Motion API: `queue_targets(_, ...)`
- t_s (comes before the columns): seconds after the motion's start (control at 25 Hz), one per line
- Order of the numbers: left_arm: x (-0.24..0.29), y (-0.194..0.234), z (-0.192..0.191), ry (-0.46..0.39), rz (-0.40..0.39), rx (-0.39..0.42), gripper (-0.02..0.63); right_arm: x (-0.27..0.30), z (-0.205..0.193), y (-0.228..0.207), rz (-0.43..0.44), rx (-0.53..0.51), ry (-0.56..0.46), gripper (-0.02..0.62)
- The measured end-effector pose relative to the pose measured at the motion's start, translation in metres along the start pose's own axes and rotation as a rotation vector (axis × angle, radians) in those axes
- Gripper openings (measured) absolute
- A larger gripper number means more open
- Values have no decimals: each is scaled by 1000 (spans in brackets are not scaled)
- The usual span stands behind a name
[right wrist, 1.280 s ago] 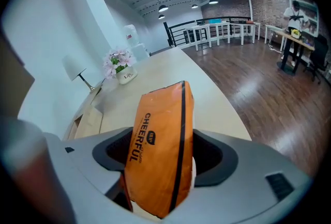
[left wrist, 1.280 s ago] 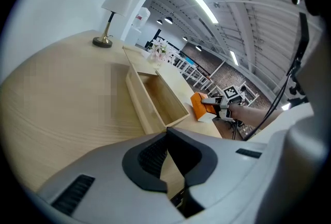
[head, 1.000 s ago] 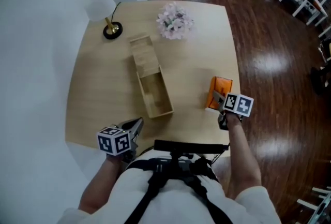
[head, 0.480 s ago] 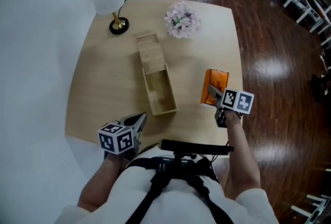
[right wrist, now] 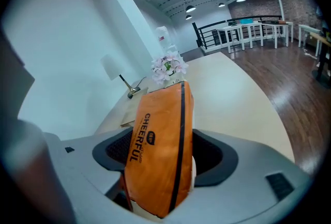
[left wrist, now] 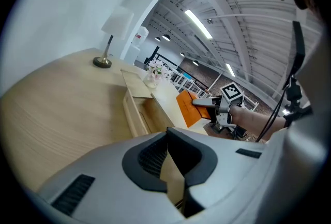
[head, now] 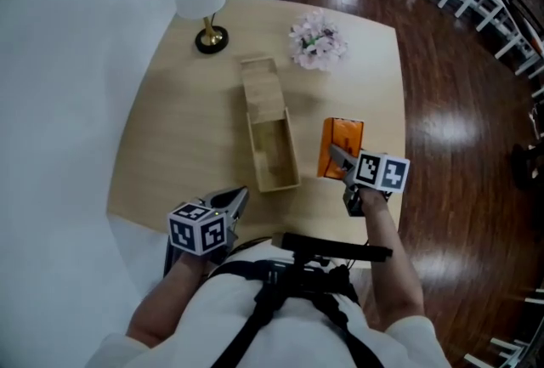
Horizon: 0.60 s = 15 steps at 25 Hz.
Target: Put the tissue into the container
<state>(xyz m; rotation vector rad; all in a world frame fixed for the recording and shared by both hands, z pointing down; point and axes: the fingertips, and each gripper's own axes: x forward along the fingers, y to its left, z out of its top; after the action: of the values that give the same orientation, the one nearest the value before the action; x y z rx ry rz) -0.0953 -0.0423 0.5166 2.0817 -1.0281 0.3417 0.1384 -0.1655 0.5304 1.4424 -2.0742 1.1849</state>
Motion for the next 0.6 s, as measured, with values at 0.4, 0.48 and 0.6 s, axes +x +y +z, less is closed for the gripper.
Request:
queue_targets(0.4,-10,9,-2,-25,7,-29,0,27,-2,74,112,-93,51,348)
queue_targets(0.48,-12,11,-4,-24,7,-35,0,33,-4,91,135,-117,64,348)
queue_targets(0.6,-12,15,-5,-25,5,-42,0,46,-9,117,171,-153,88,348)
